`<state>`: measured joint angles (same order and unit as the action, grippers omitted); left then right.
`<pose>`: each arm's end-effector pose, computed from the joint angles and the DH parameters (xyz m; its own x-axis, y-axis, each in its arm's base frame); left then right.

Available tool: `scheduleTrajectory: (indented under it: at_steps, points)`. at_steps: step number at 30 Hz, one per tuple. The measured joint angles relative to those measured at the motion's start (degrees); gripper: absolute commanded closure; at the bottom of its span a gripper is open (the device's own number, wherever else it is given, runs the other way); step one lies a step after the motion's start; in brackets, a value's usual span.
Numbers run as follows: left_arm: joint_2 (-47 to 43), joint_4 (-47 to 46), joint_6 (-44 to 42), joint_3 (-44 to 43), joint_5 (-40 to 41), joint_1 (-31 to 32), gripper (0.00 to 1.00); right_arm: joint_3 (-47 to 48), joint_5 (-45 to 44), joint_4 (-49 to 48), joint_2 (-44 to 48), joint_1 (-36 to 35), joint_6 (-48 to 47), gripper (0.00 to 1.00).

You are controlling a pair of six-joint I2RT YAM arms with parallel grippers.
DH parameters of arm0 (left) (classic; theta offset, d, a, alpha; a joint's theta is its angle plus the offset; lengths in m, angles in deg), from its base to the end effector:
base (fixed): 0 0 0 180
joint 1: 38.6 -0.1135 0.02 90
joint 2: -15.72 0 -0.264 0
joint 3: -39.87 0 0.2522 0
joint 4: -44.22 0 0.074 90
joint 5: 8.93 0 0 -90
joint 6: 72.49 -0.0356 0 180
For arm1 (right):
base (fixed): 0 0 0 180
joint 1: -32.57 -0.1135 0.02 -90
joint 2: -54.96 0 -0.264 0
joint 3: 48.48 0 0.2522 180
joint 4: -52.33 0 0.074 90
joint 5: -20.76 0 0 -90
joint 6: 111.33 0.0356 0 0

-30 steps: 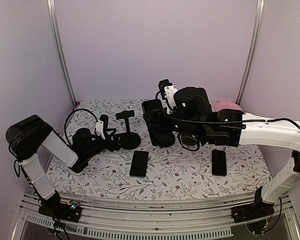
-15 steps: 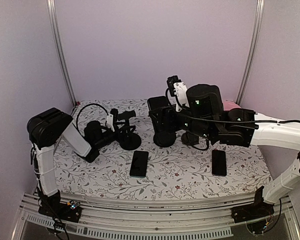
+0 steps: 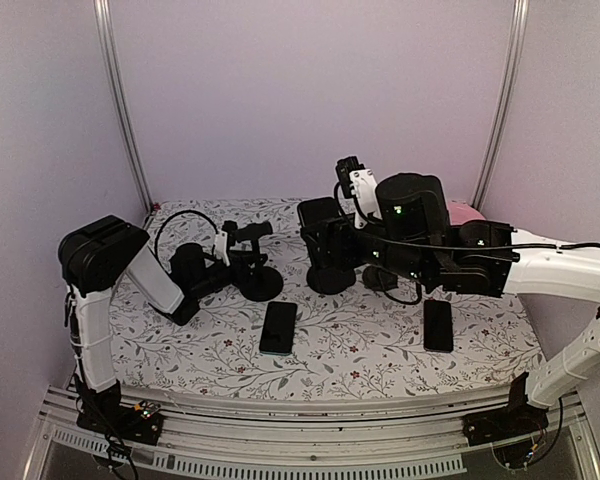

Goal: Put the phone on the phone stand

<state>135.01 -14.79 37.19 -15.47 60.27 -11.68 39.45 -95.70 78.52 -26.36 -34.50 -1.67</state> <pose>0.3213 -0.1773 0.1079 -0.3211 -0.1901 -0.9278 0.6697 0.6471 -0.3643 0.1433 0.2981 0.3680 -0.3453 -0.0432 -0.9375 -0.5785 0.7964 0.1764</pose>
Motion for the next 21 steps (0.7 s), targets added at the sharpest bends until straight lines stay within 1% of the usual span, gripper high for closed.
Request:
scheduleTrajectory:
  at_steps: [3,7,13,17,21]
  points:
    - [-0.2,-1.5,-1.6,1.5,1.1,0.2,0.86,0.0,0.0,-0.1,0.0,0.0,-0.1,0.64]
    - [-1.9,-3.6,-2.6,3.6,1.6,0.8,0.97,0.0,0.0,-1.3,-0.5,0.0,-0.5,0.64]
    - [-4.2,-5.2,-5.1,8.3,2.6,3.5,0.98,0.3,0.4,-4.2,-4.5,0.0,-1.6,0.64]
    - [-7.4,-5.3,-8.3,12.7,7.0,6.4,0.99,0.3,1.0,-5.8,-6.9,-0.1,-2.4,0.64]
    - [-11.8,-5.8,-9.9,19.0,12.2,7.3,0.99,0.3,1.5,-6.7,-7.7,-0.2,-2.6,0.64]
